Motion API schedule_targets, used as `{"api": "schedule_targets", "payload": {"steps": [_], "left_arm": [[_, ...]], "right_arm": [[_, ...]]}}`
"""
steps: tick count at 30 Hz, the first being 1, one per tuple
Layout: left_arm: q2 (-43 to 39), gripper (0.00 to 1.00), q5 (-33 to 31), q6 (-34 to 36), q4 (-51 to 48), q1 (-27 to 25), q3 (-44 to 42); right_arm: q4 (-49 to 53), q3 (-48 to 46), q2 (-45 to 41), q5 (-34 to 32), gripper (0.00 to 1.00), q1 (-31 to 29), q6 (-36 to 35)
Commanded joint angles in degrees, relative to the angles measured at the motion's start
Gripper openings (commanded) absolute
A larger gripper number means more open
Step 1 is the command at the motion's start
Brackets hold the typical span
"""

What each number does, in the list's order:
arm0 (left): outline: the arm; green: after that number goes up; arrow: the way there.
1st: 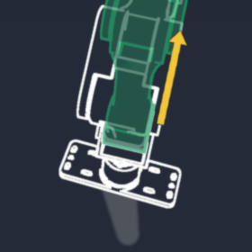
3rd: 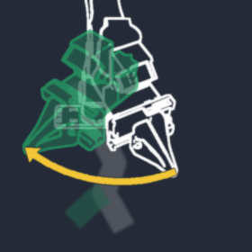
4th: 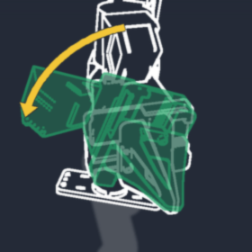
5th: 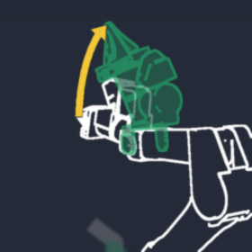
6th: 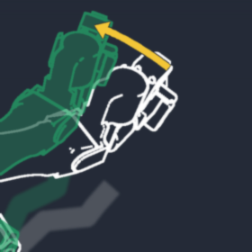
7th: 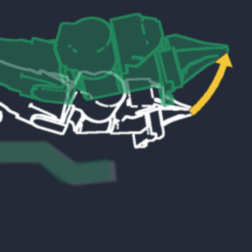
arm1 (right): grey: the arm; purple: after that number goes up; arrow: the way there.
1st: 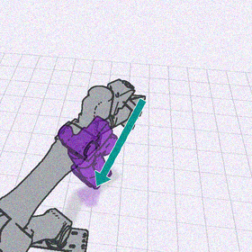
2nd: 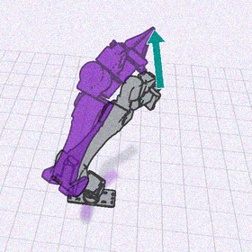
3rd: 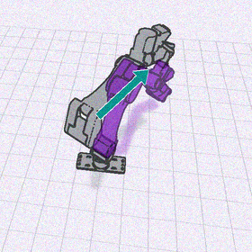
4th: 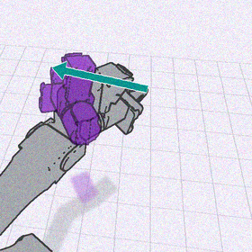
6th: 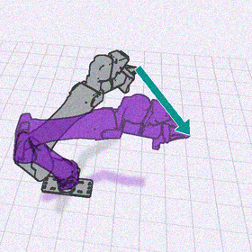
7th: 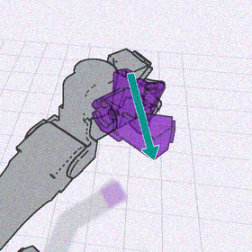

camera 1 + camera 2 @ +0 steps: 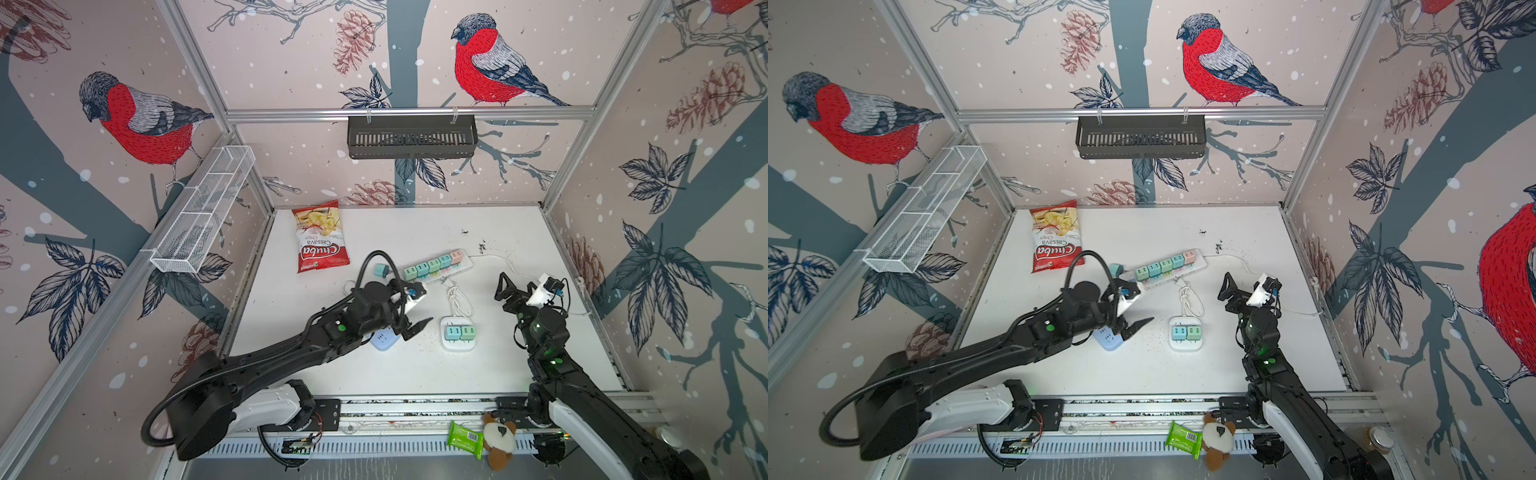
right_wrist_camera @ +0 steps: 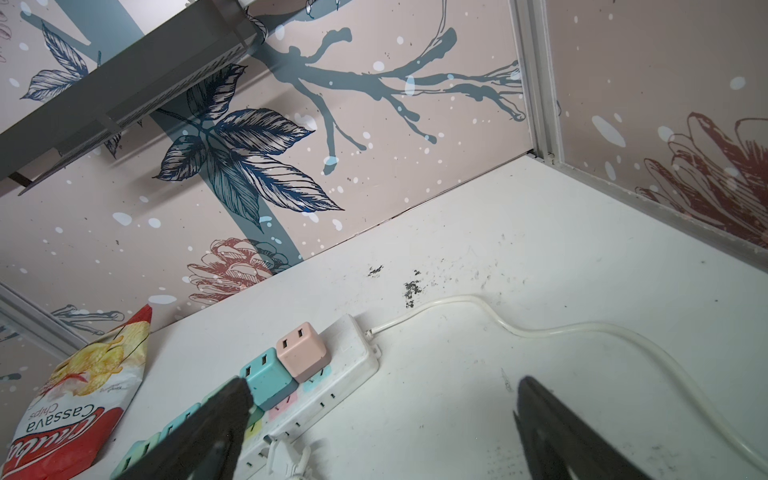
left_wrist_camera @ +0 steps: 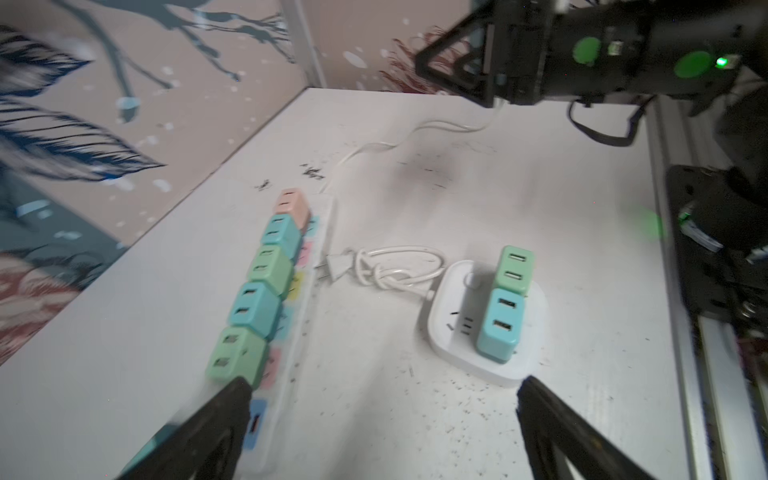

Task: Insert the plug
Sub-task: 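Open the left gripper and lift it away toward the chips bag, then lower the left gripper onto the loose white cord loop and close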

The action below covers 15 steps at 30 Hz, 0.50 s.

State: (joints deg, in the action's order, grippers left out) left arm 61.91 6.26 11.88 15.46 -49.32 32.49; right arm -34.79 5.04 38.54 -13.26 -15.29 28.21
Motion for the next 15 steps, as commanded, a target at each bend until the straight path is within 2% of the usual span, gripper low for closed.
{"api": "schedule_targets", "payload": {"steps": [1, 3, 5, 7, 9, 13, 15], "left_arm": [[-7.8, 0.99, -8.1, -10.1, 14.4, 5.1, -8.6], [-12.3, 0.99, -11.0, -16.0, 17.6, 10.3, -14.3], [-15.4, 0.99, -10.7, -22.5, 16.5, 16.8, -17.1], [-16.7, 0.99, -5.5, -27.0, 14.7, 23.4, -18.2], [-15.9, 0.99, -0.6, -29.9, 14.2, 27.9, -18.3], [-10.4, 0.99, -7.8, -36.4, 8.7, 28.5, -14.9], [-6.5, 0.99, -14.0, -41.6, 3.0, 28.5, -11.6]], "right_arm": [[-1.5, 0.7, 0.6, 1.9, 1.0, 0.0, -1.0], [-1.7, 0.8, 0.9, 2.1, 1.0, -0.1, -1.0], [-1.8, 0.9, 1.3, 2.2, 1.0, -0.1, -1.0], [-1.9, 1.0, 1.7, 2.2, 1.0, -0.1, -1.0], [-2.0, 1.2, 2.3, 2.1, 1.0, 0.0, -0.9], [-2.1, 1.8, 3.6, 2.2, 1.0, -0.1, -0.9], [-1.9, 2.2, 4.2, 2.2, 1.0, -0.2, -0.9]]}}
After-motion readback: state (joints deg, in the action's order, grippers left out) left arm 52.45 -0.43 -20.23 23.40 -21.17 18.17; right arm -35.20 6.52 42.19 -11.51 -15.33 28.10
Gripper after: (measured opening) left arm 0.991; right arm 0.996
